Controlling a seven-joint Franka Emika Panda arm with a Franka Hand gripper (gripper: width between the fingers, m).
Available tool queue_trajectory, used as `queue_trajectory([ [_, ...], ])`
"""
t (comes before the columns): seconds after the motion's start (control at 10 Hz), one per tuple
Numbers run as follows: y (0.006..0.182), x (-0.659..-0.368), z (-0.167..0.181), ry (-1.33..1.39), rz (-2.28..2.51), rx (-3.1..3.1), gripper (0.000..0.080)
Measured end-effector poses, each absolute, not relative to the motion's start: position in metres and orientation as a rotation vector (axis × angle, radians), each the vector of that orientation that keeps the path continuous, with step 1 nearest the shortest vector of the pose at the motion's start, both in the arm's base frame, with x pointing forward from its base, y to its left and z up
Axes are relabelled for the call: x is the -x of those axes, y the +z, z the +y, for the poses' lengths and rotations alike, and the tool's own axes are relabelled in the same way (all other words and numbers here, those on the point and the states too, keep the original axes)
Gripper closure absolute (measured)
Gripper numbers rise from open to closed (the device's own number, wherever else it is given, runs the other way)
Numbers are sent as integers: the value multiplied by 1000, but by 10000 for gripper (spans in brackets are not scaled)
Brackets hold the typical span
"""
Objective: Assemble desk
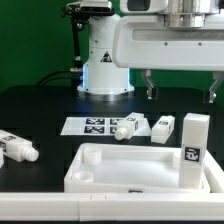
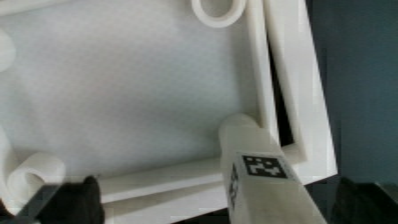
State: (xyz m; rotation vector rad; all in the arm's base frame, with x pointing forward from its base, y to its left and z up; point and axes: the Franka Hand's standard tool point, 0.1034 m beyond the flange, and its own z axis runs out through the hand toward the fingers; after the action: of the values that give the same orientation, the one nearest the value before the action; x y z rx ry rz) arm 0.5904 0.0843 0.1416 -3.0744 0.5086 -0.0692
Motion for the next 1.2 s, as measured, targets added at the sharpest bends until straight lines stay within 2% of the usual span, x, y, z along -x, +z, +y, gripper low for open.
queue_trajectory([
  [0.1,138,-585,82,-23,511,3065,151],
  [0.4,112,-543,70,330,607,2957,151],
  [0.7,109,-533,63,592,613,2920,151],
  [0.9,100,-523,59,729,709,2834,151],
  [1.1,78,-486,72,876,760,2742,151],
  [1.2,81,-476,74,1006,744,2715,151],
])
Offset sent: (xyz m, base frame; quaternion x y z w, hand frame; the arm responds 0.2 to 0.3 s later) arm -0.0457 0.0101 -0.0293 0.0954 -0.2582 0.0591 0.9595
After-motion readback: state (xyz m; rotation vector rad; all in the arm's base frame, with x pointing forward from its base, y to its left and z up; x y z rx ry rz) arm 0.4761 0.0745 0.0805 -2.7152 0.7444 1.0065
